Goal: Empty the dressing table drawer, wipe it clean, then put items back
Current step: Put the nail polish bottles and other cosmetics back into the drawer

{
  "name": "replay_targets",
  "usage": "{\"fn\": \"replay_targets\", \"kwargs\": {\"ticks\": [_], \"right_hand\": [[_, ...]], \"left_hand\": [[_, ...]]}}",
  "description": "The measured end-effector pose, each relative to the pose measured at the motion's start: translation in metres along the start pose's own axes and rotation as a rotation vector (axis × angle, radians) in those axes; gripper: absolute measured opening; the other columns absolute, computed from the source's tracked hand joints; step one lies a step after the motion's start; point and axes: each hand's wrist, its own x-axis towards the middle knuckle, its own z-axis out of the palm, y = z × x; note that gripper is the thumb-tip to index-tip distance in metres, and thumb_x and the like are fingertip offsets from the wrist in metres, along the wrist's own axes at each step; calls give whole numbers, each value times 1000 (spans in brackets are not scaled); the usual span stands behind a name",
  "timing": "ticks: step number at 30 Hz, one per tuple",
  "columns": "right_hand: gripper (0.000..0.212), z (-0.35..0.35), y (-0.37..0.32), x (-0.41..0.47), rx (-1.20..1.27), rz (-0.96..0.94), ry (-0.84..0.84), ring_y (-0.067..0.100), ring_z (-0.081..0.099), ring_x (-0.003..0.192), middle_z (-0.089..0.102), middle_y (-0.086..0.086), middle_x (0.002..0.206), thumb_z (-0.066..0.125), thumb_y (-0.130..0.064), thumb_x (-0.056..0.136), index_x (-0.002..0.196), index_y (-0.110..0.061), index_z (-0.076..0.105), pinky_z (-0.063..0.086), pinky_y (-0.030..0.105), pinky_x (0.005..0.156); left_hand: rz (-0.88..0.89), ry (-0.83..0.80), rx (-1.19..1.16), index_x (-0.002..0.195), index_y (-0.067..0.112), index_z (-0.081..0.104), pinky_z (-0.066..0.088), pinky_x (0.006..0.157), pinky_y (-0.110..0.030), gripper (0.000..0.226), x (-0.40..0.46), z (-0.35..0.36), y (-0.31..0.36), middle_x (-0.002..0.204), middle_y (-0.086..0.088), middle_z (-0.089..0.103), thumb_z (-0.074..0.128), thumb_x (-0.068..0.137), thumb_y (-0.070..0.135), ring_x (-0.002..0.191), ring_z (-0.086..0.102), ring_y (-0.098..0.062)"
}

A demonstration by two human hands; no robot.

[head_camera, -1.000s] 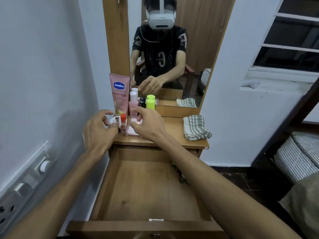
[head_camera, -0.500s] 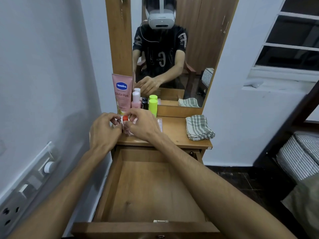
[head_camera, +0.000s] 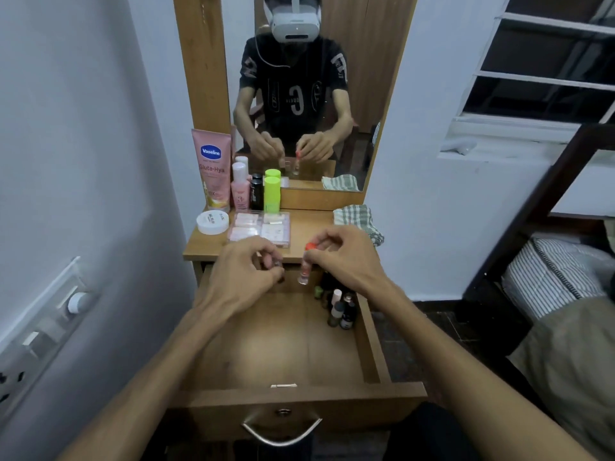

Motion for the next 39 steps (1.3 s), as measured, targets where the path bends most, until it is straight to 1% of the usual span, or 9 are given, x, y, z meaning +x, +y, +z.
{"fn": "replay_targets", "kwargs": {"ticks": [5,9,13,18,22,26,31,35,39], "right_hand": [[8,-23,40,-41,-136,94,-71,4,68,65,73,-11,67,76,-33,67,72,-28,74,61,37,69],[9,-25,64,-60,-243,109,-118,1,67,69,72,-14,69,77,-36,69,76,-30,76,60,31,70],[13,-21,76,-67,-352,84,-138,4,62,72,69,-13,78,74,-37,71,81,-30,77,59,32,70],[14,-14,85,-68,-403,51,-113,5,59,73,64,-16,81,75,-40,73,81,-28,77,55,25,66],[14,-11,88,-68,-402,33,-101,4,57,73,62,-16,83,77,-41,74,81,-29,76,43,14,61],[15,-10,93,-70,-415,21,-99,5,56,72,60,-15,82,79,-40,74,82,-29,76,41,15,60],[18,-10,97,-73,-416,26,-101,7,56,76,60,-13,84,80,-37,70,84,-29,73,51,25,65],[27,-12,100,-76,-410,11,-111,6,55,78,58,-15,87,82,-33,71,95,-30,73,46,19,66],[29,-13,99,-76,-401,1,-120,3,50,75,58,-14,90,83,-32,73,100,-30,73,36,13,63]], "left_hand": [[45,-248,70,80,29,76,52,67,-28,15,-16,53,13,82,13,65,78,67,24,77,60,-3],[19,-368,101,84,29,78,55,66,-28,18,-27,85,20,80,16,69,74,66,27,74,63,1],[31,-422,128,84,28,77,58,67,-31,14,-31,102,22,80,13,71,77,70,26,72,65,0],[60,-416,162,89,27,78,59,71,-32,15,-28,109,19,83,12,72,80,74,27,75,65,-2],[140,-403,220,89,29,78,57,72,-34,15,-27,109,20,89,12,67,76,74,28,81,63,-5],[184,-403,267,95,30,78,54,71,-34,18,-28,111,21,90,12,61,76,77,27,81,57,-5],[247,-412,304,101,29,77,53,69,-32,20,-28,113,26,93,12,64,73,81,29,84,59,-8],[271,-405,333,107,27,76,52,69,-30,25,-27,113,26,93,11,64,72,82,28,82,58,-9],[276,-386,343,109,27,74,51,68,-30,27,-27,114,25,87,13,59,73,82,29,75,48,-5]]}}
